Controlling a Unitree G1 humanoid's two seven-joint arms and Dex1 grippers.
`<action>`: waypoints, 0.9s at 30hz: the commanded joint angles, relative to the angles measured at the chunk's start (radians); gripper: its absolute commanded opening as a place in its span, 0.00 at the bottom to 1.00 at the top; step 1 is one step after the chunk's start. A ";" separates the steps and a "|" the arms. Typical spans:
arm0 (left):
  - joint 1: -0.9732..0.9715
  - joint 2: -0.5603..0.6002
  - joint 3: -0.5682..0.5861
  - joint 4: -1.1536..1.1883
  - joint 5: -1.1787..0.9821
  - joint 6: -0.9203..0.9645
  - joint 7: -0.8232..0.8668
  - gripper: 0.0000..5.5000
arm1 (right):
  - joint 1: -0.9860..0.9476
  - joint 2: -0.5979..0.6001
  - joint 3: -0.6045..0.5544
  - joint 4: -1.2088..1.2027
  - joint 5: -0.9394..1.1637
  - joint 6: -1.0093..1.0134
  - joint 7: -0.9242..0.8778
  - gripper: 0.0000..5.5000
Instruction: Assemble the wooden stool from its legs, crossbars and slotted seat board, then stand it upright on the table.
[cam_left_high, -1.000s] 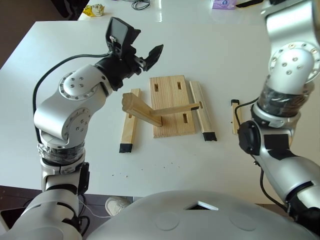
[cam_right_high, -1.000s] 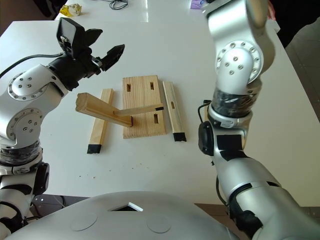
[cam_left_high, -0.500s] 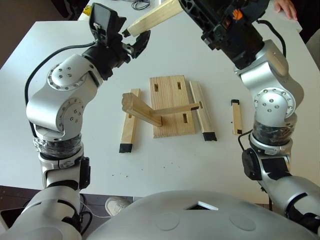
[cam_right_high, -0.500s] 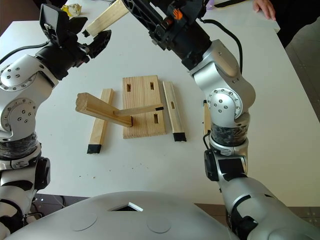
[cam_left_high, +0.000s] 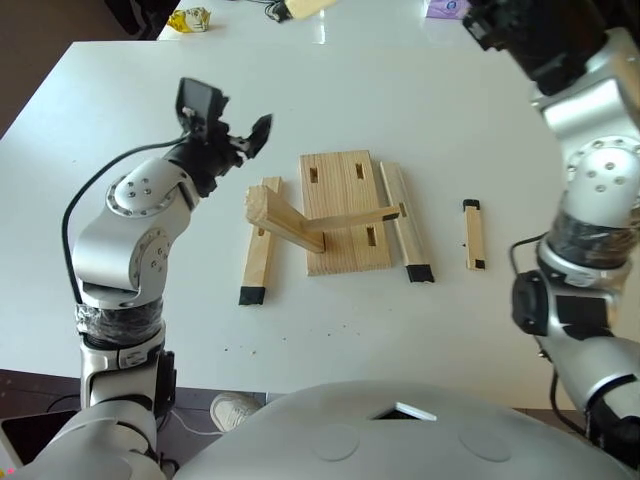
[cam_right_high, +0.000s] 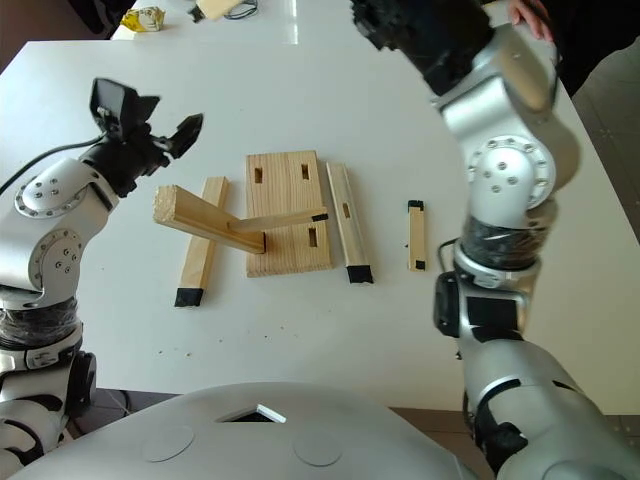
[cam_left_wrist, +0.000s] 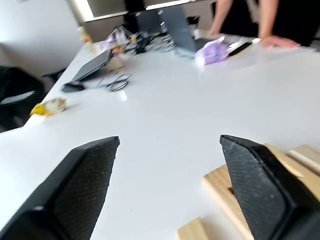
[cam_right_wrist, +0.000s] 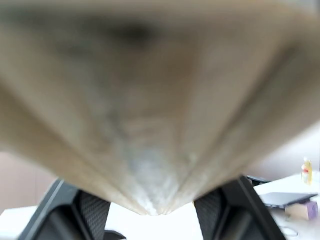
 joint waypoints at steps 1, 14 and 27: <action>-0.047 -0.134 0.073 -0.010 0.003 -0.050 0.122 0.68 | 0.120 -0.239 0.048 0.093 -0.063 -0.035 0.388 0.37; -0.106 -0.588 0.088 -0.025 -0.045 -0.263 0.405 0.68 | 0.189 -0.379 0.168 0.241 -0.195 -0.163 0.820 0.37; -0.063 -0.618 -0.044 0.051 0.107 -0.386 0.394 0.68 | 0.302 -0.301 0.179 0.164 -0.221 -0.209 0.758 0.37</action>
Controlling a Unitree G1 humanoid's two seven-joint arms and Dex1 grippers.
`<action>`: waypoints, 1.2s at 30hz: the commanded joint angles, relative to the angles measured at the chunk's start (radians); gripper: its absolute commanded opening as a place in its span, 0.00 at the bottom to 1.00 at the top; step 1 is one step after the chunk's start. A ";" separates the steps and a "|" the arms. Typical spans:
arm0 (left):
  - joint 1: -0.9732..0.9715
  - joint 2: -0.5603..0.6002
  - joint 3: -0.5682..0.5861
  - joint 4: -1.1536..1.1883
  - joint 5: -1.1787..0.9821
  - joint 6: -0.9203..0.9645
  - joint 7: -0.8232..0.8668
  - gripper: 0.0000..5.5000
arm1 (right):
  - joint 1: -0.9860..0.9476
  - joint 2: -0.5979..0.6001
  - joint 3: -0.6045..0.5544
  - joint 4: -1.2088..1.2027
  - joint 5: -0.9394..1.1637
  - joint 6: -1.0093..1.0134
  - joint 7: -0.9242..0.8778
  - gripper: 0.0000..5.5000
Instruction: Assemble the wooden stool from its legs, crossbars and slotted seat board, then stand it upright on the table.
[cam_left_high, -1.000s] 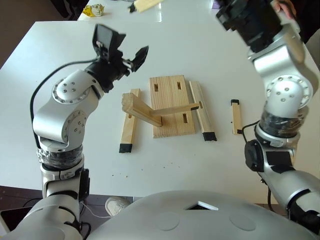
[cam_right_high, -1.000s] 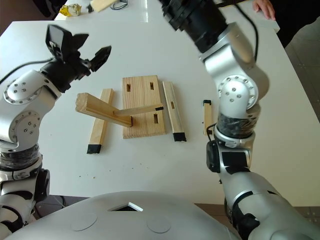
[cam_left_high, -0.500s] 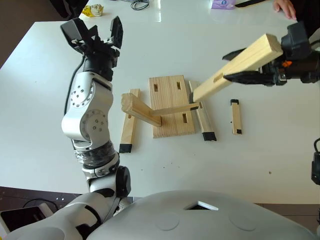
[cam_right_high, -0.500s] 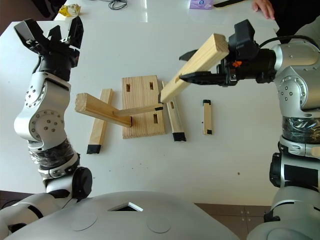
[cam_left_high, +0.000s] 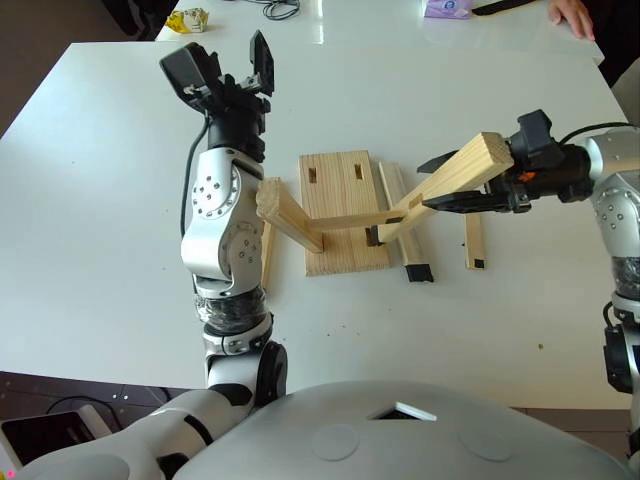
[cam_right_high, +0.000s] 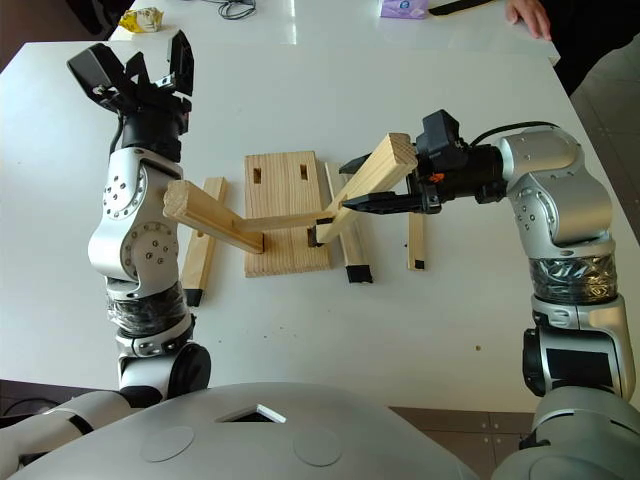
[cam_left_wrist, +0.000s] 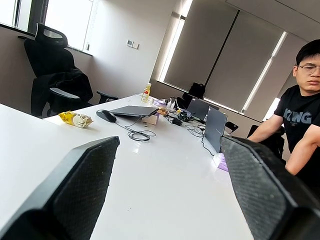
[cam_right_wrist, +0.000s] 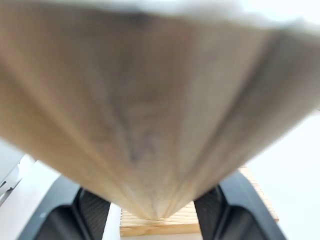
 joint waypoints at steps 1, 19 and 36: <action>0.019 -0.023 -0.021 0.015 0.014 -0.022 -0.004 0.68 | 0.029 0.011 -0.006 -0.030 -0.008 -0.032 -0.011 0.37; -0.023 0.258 0.417 0.053 -0.239 -0.007 -0.031 0.68 | 0.097 0.032 -0.008 -0.061 -0.033 -0.078 -0.070 0.37; 0.071 0.194 0.265 -0.098 -0.248 0.001 -0.026 0.68 | -0.014 -0.005 0.016 0.022 -0.052 -0.082 0.029 0.37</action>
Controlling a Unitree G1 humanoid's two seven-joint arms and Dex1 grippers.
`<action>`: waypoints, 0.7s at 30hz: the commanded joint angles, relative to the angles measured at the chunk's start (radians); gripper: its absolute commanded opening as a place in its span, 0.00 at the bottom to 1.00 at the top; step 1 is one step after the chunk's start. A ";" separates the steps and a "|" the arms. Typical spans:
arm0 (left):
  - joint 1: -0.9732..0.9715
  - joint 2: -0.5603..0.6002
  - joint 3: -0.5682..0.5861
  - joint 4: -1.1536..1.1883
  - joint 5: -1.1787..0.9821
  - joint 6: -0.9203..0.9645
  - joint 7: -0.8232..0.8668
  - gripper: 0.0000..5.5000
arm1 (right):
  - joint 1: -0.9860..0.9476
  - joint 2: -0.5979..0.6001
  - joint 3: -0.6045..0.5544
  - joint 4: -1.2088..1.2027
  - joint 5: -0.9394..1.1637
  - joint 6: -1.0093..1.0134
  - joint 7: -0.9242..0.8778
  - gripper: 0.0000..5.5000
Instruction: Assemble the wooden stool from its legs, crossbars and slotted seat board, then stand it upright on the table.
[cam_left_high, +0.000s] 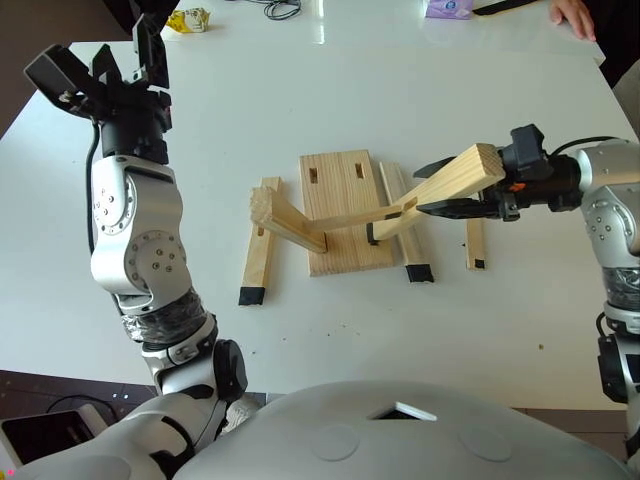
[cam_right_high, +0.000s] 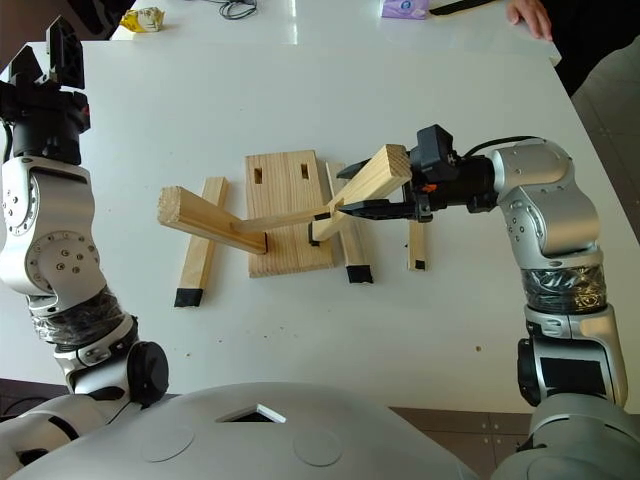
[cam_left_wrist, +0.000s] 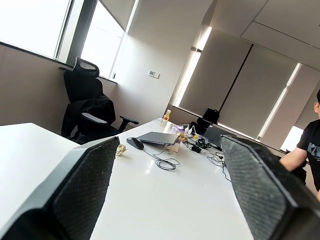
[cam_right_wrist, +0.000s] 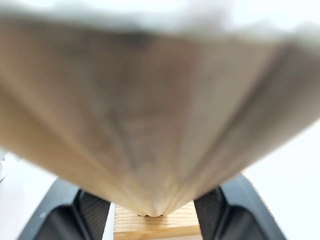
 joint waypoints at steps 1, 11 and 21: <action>0.031 -0.032 -0.021 -0.027 0.013 -0.010 0.026 0.68 | -0.063 -0.022 0.016 0.031 -0.019 -0.002 0.040 0.37; 0.056 -0.072 -0.050 -0.050 0.035 -0.041 0.050 0.68 | -0.137 -0.023 0.048 0.081 -0.043 -0.004 0.104 0.37; 0.060 -0.098 -0.083 -0.059 0.042 -0.043 0.061 0.68 | -0.117 -0.002 0.039 0.090 -0.042 -0.007 0.073 0.37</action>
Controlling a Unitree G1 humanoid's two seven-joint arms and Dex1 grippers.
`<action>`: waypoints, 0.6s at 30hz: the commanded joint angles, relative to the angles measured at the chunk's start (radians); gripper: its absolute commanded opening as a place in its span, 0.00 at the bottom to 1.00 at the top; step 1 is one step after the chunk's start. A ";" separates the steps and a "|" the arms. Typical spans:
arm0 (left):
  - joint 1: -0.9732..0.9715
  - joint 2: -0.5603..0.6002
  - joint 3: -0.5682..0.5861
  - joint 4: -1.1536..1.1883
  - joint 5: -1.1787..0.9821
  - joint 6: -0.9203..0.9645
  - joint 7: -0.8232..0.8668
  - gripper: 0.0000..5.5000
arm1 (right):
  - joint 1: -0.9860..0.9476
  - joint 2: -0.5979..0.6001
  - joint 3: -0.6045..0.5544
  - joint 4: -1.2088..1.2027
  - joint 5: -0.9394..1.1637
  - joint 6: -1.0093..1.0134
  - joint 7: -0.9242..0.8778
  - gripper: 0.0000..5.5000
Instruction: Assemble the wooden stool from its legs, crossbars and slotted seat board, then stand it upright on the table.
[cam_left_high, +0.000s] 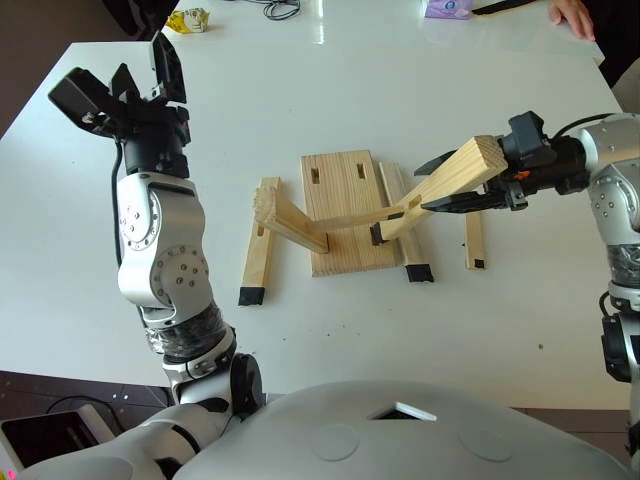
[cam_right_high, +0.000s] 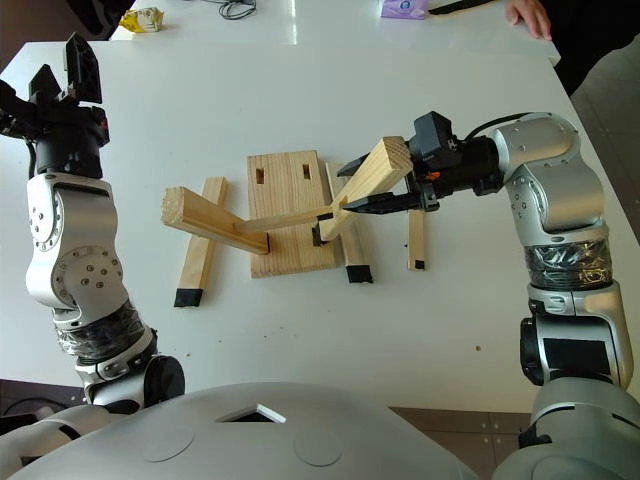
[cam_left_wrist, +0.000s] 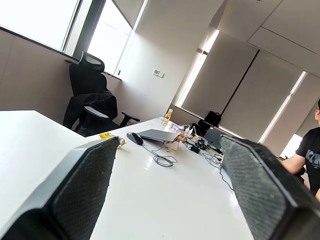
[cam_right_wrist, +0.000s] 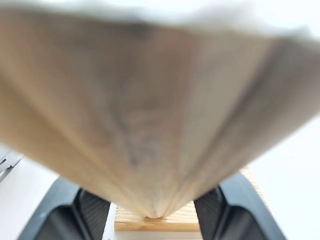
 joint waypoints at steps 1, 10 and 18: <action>0.009 -0.009 -0.017 -0.009 0.011 0.001 0.012 0.68 | -0.004 0.014 -0.007 0.009 -0.011 -0.009 -0.023 0.37; 0.016 -0.009 -0.045 -0.022 0.008 0.025 0.012 0.68 | 0.056 0.001 -0.014 -0.038 -0.003 0.001 -0.042 0.37; 0.049 -0.041 -0.070 -0.084 0.000 0.053 0.047 0.68 | 0.076 -0.018 -0.019 -0.095 0.025 0.035 -0.043 0.37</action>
